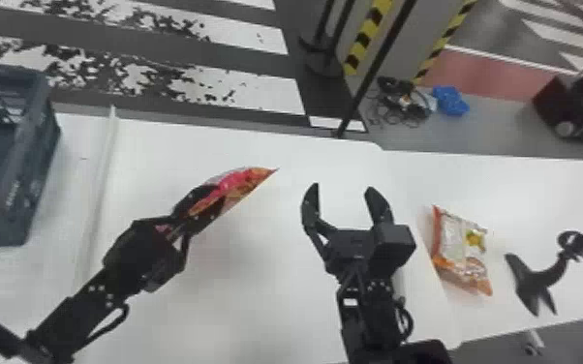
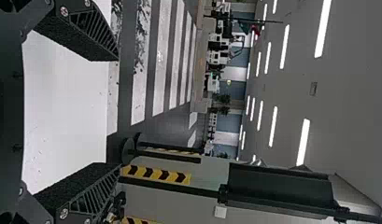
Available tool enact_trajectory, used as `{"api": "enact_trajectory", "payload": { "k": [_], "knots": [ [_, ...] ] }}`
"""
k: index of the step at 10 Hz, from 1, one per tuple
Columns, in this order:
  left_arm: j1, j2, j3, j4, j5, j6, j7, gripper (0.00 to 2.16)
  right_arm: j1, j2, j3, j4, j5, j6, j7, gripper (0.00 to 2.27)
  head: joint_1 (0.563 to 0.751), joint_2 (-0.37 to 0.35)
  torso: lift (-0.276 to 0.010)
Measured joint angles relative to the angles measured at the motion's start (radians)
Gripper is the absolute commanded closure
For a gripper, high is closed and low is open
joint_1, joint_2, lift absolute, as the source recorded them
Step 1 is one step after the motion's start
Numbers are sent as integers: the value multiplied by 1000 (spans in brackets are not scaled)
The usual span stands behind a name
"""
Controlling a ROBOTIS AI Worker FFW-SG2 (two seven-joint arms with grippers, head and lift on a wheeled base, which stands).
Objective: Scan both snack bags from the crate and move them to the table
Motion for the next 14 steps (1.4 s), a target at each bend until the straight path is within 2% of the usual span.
{"api": "enact_trajectory", "payload": {
  "k": [3,5,7,8,9,10,11,13,14],
  "knots": [
    [-37,-21,-77,141,-7,-55,-9,2142,-9,0,-18,0,-25,-1,0,127,695,-350,-87],
    [-42,-24,-96,185,-16,-76,-33,2142,-15,-2,-28,-4,-26,1,0,127,695,-350,-87],
    [-56,-25,-167,238,-18,-81,-34,2142,-19,-2,-29,-8,-27,5,0,127,695,-350,-87],
    [-67,-33,-207,276,-19,-89,-31,2142,-19,-2,-24,-8,-26,10,2,124,695,-350,-87],
    [-70,-45,-238,303,-20,-106,-30,1828,-19,-2,-18,-10,-26,14,2,124,695,-350,-87],
    [-71,-53,-262,315,-21,-123,-15,174,-16,-2,-12,-14,-25,18,4,107,695,-350,-87],
    [-71,-55,-268,314,-17,-140,-4,-2,-14,-2,-8,-20,-23,33,4,100,695,-350,-87],
    [-59,-45,-223,275,1,-169,3,66,-13,-6,-12,-31,-24,66,4,113,695,-350,-87],
    [-46,-35,-189,230,23,-172,-6,66,-15,-8,-14,-33,-24,79,4,120,695,-350,-87]
  ]
}}
